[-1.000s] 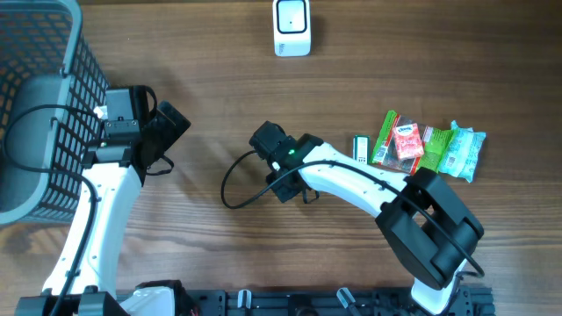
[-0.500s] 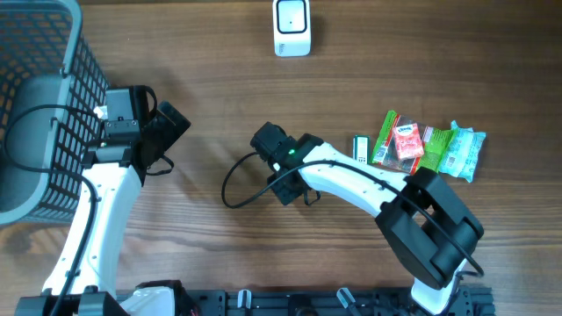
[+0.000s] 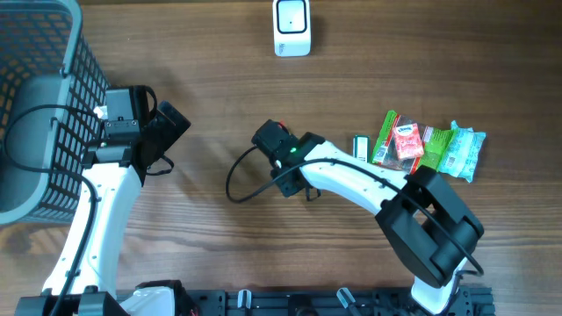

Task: Scan the item barcode
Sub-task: 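Lift the red stick packet and turn it in the right gripper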

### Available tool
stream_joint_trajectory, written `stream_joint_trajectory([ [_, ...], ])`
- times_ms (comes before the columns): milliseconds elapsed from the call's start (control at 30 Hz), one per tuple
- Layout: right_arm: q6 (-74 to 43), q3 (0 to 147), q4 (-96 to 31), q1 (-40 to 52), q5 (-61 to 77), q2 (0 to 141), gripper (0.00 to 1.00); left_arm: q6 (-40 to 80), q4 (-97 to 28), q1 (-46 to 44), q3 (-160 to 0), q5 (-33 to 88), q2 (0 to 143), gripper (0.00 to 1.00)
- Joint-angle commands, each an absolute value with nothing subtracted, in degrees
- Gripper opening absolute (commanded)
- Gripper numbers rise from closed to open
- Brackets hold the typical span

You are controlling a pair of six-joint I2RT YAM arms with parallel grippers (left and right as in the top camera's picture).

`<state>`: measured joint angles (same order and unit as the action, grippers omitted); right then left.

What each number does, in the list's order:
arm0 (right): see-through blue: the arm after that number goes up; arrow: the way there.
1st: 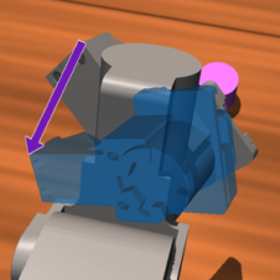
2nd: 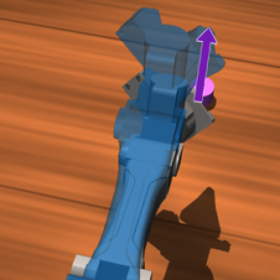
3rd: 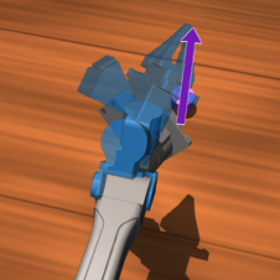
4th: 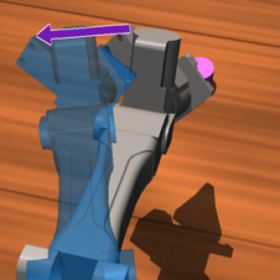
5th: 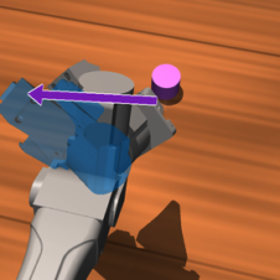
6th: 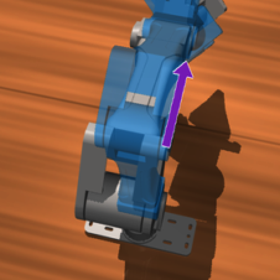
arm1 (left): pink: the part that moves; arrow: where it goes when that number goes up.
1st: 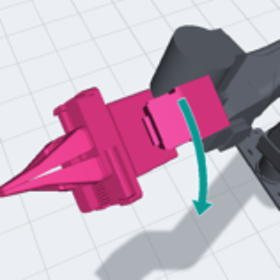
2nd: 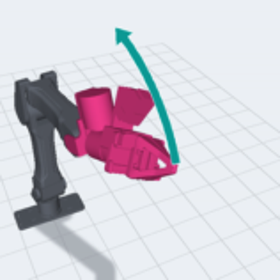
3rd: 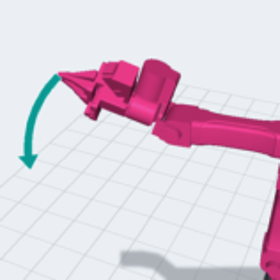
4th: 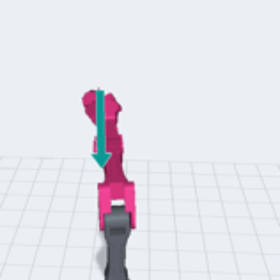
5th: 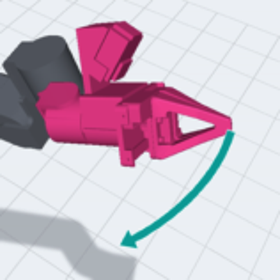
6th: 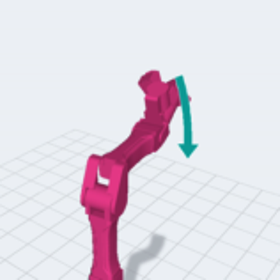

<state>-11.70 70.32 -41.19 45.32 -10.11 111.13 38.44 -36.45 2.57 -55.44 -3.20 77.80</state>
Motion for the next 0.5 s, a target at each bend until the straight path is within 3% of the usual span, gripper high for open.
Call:
stream_joint_trajectory([
  [0, -11.8, 69.8, -42.1, 43.2, -18.3, 112.2, 0.14, 37.8, -36.3, 2.4, -55.5, -4.2, 78.0, 1.00],
  [67, -9.7, 69.8, -42.5, 42.1, -19.2, 112.2, 0.17, 37.8, -36.3, 2.4, -55.5, -4.2, 78.0, 1.00],
  [133, -9.0, 69.8, -42.6, 41.4, -18.2, 112.2, 0.28, 37.8, -36.3, 2.4, -55.5, -4.2, 78.0, 1.00],
  [200, -9.0, 69.8, -42.5, 41.0, -16.8, 112.2, 0.32, 37.8, -36.3, 2.4, -55.5, -4.2, 78.0, 1.00],
  [367, -9.0, 69.8, -42.5, 39.6, -13.9, 112.2, 0.35, 37.8, -36.3, 2.4, -55.5, -4.2, 78.0, 1.00],
  [467, -5.4, 69.9, -42.0, 36.8, -5.1, 112.2, 0.37, 37.8, -36.3, 2.4, -55.5, -4.2, 78.0, 1.00],
])
